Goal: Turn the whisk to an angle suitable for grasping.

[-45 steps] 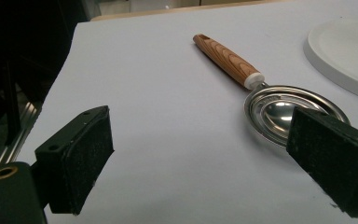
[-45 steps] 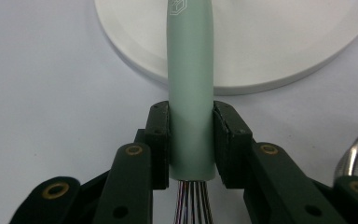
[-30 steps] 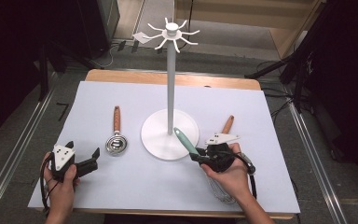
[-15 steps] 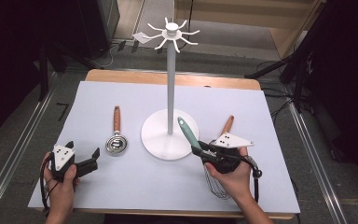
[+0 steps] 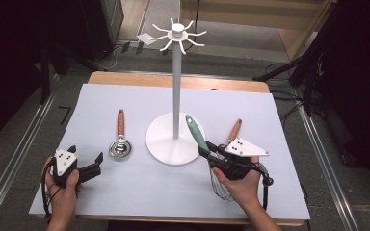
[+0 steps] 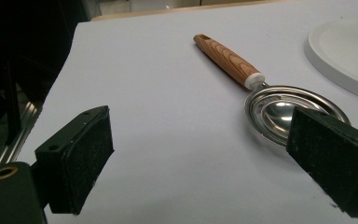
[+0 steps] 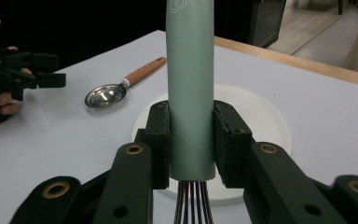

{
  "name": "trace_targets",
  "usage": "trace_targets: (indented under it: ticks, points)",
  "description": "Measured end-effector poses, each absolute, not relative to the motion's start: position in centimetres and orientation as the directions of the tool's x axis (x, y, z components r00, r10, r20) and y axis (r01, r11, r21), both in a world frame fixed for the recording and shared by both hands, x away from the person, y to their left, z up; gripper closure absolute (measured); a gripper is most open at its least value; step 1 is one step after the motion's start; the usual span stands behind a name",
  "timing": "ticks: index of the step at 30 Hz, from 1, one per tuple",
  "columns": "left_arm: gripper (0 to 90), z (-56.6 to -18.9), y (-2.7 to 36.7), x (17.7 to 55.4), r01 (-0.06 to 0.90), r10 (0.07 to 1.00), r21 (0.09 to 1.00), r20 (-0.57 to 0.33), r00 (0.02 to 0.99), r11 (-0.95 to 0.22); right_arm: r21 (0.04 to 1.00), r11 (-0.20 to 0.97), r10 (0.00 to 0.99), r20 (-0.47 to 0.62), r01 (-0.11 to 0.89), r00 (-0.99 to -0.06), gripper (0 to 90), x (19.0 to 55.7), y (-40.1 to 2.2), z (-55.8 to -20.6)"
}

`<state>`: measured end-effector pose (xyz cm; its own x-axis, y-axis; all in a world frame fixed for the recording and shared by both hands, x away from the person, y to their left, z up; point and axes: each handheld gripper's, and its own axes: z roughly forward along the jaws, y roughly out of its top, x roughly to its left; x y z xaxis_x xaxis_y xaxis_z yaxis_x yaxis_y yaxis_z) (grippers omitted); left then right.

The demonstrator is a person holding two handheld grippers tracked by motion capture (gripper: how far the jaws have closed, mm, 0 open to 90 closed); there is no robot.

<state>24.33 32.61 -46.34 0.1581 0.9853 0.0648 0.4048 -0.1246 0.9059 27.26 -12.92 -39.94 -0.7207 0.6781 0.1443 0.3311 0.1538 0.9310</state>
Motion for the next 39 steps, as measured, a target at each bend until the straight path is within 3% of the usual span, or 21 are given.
trace_targets:
  ticks: [39]
  points:
    - [7.7, -46.3, 32.6, 24.3, 0.403, 0.986, 0.907, 0.062, 0.157, -0.121, 0.997, -0.012, 0.655, 0.069, 0.081, -0.753, 71.3, 26.2, -11.8, -34.7]
